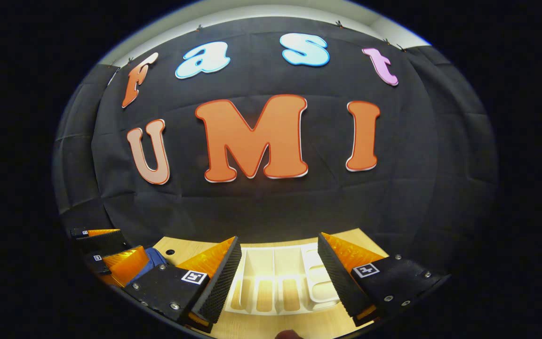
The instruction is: Open the schoolbag, grab two books from the bookshelf and put them into the schoolbag.
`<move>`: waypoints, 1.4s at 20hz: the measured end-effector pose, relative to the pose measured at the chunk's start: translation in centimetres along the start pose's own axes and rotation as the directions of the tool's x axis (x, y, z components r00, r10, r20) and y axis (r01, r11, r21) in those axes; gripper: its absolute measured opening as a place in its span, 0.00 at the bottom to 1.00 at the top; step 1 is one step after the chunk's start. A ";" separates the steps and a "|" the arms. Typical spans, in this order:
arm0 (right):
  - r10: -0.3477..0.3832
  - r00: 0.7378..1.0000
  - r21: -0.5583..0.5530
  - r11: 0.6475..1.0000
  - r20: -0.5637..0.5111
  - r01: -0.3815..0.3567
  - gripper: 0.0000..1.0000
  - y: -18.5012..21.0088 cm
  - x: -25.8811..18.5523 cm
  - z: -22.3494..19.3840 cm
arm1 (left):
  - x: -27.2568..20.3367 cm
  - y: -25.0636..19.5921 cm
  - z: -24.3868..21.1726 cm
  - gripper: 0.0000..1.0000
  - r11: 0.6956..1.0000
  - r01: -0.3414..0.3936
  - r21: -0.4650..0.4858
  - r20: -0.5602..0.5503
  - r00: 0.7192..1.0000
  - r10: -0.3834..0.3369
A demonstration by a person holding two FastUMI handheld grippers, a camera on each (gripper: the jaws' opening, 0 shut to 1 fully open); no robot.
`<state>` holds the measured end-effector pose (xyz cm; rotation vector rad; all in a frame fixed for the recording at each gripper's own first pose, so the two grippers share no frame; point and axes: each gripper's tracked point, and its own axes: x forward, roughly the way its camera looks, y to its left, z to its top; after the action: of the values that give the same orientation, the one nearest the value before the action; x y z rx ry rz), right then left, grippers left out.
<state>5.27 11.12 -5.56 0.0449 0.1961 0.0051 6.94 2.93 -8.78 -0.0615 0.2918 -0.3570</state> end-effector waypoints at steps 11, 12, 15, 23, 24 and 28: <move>0.013 0.990 -0.076 0.997 0.142 -0.003 0.96 -1.4 -1.8 3.1 | -2.1 -0.8 7.2 0.97 0.988 -0.146 -0.043 0.296 0.943 0.152; 0.015 0.989 -0.075 0.997 0.147 -0.004 0.96 -1.4 -2.0 3.0 | -2.6 -0.7 7.7 0.96 0.986 -0.160 -0.041 0.316 0.934 0.165; 0.025 0.988 -0.064 0.998 0.153 -0.016 0.96 -1.6 -2.0 2.9 | -3.3 -1.6 8.3 0.97 0.985 -0.170 -0.032 0.344 0.923 0.170; 0.050 0.989 -0.083 0.996 0.142 -0.038 0.96 -1.5 -2.1 1.9 | -4.2 -3.3 7.2 0.97 0.982 -0.182 -0.047 0.318 0.929 0.188; 0.057 0.989 -0.082 0.996 0.138 -0.046 0.96 -1.4 -2.4 1.5 | -4.3 -2.9 7.0 0.96 0.979 -0.201 -0.037 0.321 0.925 0.202; 0.077 0.988 -0.086 0.994 0.134 -0.066 0.96 -1.2 -3.4 0.2 | -4.1 -3.4 5.7 0.97 0.975 -0.224 -0.004 0.300 0.929 0.215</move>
<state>1.96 9.86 -4.80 -0.0285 0.0568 0.0810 3.81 1.26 -1.87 -0.0519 -0.0084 -0.1251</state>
